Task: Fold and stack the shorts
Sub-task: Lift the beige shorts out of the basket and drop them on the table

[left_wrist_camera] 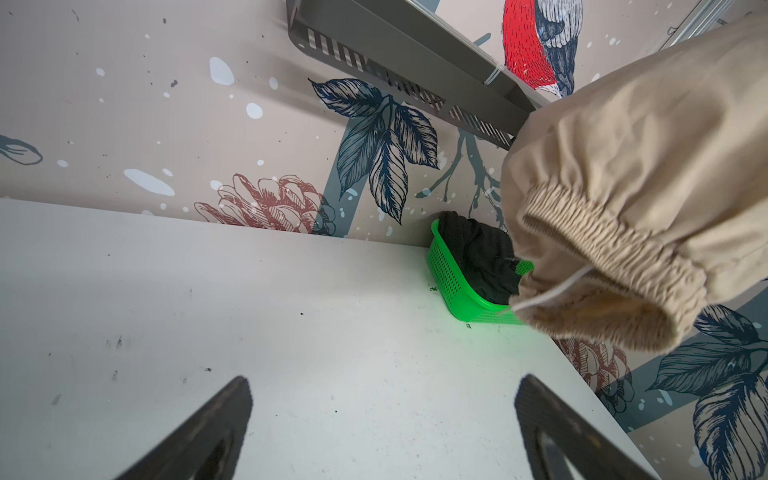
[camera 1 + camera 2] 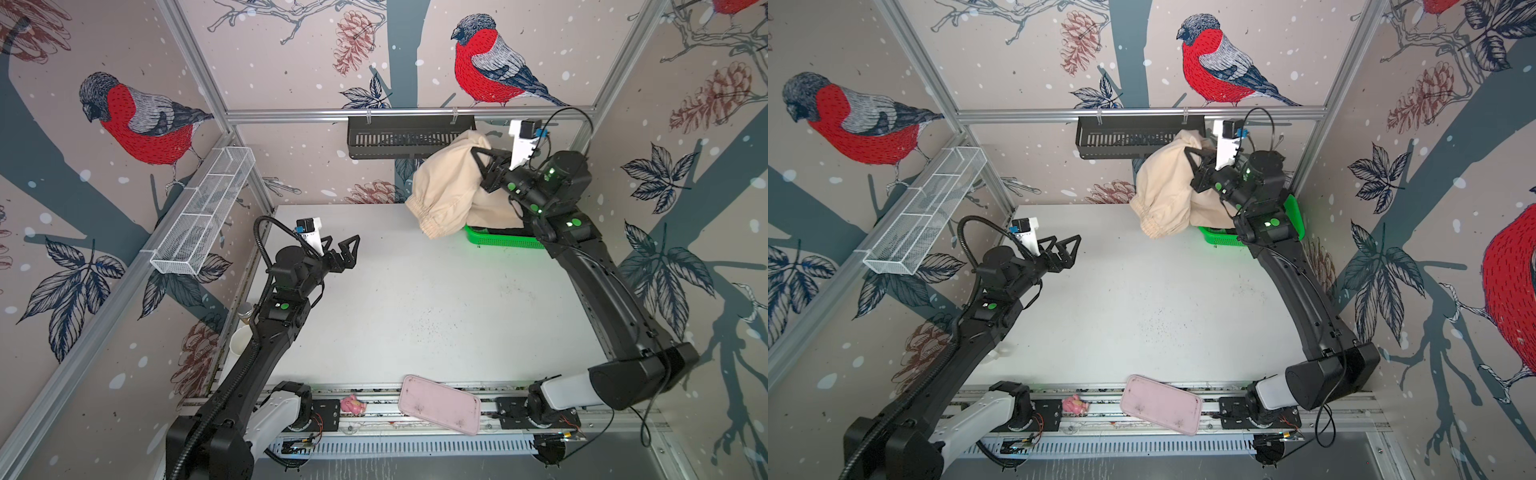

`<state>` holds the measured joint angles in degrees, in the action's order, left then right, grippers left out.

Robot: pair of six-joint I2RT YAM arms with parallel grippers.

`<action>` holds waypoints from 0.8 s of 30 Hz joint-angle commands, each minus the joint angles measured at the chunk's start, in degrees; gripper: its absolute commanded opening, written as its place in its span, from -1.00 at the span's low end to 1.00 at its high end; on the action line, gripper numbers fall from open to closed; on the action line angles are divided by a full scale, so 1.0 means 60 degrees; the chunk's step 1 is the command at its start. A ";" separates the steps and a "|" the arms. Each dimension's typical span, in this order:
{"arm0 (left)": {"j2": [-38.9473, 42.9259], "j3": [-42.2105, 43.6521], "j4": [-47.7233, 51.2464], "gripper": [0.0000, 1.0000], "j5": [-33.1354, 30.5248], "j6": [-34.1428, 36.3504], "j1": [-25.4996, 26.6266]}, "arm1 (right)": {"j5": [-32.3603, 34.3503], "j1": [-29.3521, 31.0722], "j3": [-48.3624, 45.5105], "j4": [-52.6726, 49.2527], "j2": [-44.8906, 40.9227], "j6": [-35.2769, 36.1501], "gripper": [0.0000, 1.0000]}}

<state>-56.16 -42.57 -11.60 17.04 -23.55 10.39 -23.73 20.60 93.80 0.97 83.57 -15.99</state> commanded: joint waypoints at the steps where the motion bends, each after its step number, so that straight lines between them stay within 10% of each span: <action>1: 0.0289 -0.0221 0.1136 0.98 -0.0371 0.0161 -0.0004 | -0.0419 0.0458 -0.0357 -0.0504 0.0261 0.0152 -0.99; 11: 0.0408 0.0270 0.1752 0.98 -0.0126 -0.0059 -0.0004 | -0.2353 0.1401 0.0825 -0.3131 0.4522 0.1927 -0.97; 18: 0.0226 0.1400 0.1283 0.97 0.0124 -0.0253 0.0026 | -0.0027 0.2066 0.3087 -0.3356 0.6896 0.2543 0.11; 24: -0.0098 0.1543 0.1573 0.98 -0.0556 -0.0237 0.0040 | 0.1996 0.2416 0.1535 -0.2048 0.5115 0.2786 0.61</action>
<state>-56.01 -33.47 -2.24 16.05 -24.25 10.61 -20.32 34.54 107.18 -16.45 119.46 -1.32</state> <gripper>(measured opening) 0.989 0.800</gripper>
